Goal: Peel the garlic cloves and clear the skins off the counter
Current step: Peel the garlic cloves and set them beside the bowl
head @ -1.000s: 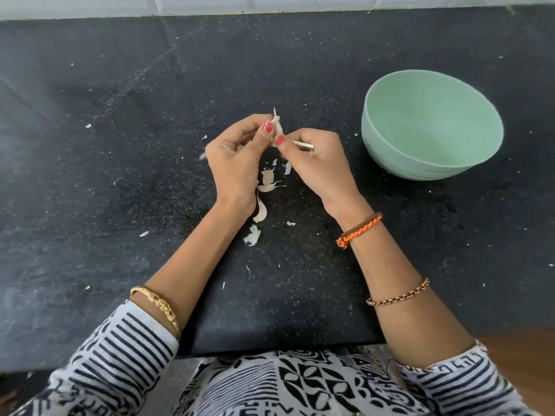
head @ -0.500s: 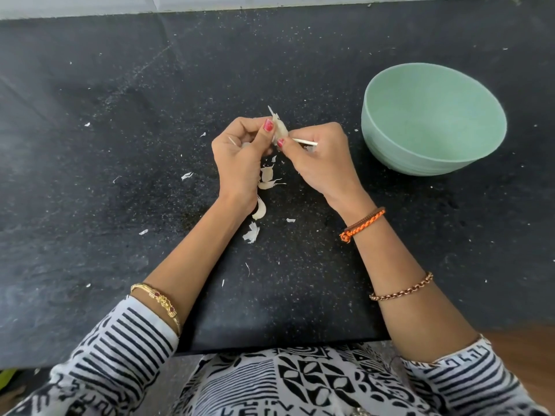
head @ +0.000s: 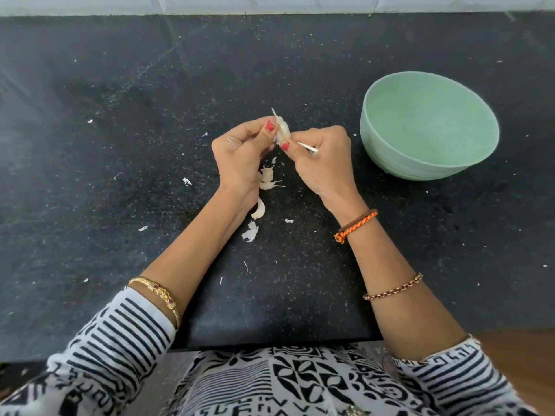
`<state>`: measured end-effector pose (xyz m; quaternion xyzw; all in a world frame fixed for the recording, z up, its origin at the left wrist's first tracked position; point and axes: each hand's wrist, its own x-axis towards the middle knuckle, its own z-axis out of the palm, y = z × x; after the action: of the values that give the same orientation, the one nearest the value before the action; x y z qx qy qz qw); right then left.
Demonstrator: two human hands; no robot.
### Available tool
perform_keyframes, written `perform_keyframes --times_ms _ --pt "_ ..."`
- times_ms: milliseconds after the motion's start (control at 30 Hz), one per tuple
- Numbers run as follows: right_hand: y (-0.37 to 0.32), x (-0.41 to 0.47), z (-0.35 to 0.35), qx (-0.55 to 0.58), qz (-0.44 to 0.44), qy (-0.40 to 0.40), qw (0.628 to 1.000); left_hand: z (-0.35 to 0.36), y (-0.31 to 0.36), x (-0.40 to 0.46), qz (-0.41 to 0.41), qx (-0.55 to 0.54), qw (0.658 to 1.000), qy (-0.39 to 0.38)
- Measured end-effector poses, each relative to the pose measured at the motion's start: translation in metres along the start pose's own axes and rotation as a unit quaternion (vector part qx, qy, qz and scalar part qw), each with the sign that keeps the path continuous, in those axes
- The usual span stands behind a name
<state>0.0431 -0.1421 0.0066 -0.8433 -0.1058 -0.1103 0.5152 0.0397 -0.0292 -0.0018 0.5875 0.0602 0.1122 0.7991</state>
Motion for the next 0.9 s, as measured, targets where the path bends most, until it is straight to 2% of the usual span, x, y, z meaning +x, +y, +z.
perform_keyframes --times_ms 133,267,367,500,633,800,900 --pt "-0.011 -0.003 0.002 0.114 0.049 -0.006 0.992 0.008 0.009 0.002 -0.089 -0.069 0.991 0.073" --pt "-0.016 -0.002 -0.003 0.125 0.092 -0.012 0.988 0.006 0.009 0.002 -0.047 -0.047 0.997 0.047" --pt "-0.013 -0.001 -0.009 0.092 0.118 -0.015 0.989 0.002 0.010 0.004 -0.054 -0.021 0.998 0.036" --pt "-0.010 -0.002 -0.010 0.030 0.097 -0.027 0.994 0.005 0.013 0.003 -0.077 0.018 0.996 -0.029" --pt "-0.012 -0.002 -0.010 0.022 0.091 -0.061 0.994 0.004 0.010 0.000 -0.016 0.079 0.993 -0.091" --pt "-0.011 0.000 -0.011 0.106 0.137 -0.069 0.982 0.001 0.009 0.003 0.000 0.081 0.995 -0.051" --pt "-0.013 -0.001 -0.011 0.098 0.109 -0.065 0.987 0.003 0.009 0.001 0.001 0.077 0.996 -0.038"
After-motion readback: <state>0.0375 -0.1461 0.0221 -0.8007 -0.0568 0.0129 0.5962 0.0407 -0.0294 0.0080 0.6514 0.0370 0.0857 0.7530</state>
